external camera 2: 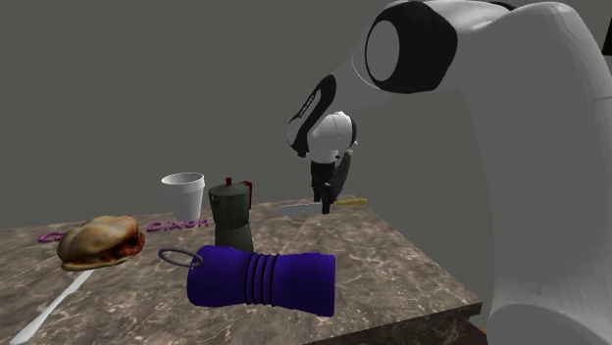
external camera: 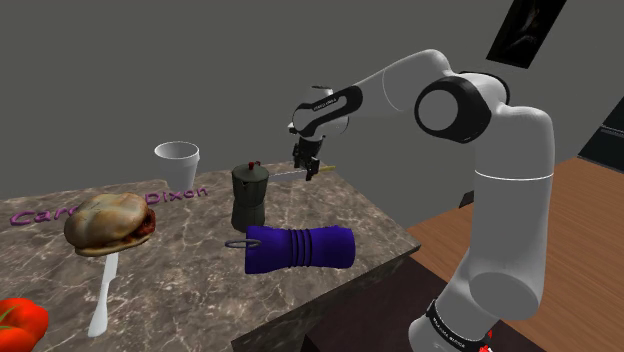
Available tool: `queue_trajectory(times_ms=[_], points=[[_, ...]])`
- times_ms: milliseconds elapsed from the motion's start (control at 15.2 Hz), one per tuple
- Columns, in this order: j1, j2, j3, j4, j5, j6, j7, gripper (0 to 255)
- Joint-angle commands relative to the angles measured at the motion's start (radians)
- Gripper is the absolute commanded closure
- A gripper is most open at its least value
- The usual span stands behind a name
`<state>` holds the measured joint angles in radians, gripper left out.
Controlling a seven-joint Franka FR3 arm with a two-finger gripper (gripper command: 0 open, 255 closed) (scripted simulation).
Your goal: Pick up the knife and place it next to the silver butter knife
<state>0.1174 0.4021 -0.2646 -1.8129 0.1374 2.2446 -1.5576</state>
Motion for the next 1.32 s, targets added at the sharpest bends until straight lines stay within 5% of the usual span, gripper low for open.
queue_trajectory(times_ms=[0,264,330,1254], points=[[0.000,0.001,0.000,0.000,0.000,0.002,0.000,0],[0.000,0.001,0.000,0.000,0.000,0.002,0.000,0],[0.000,0.001,0.000,0.000,0.000,0.002,0.000,255],[0.004,-0.031,-0.006,0.023,-0.012,-0.053,0.008,255]])
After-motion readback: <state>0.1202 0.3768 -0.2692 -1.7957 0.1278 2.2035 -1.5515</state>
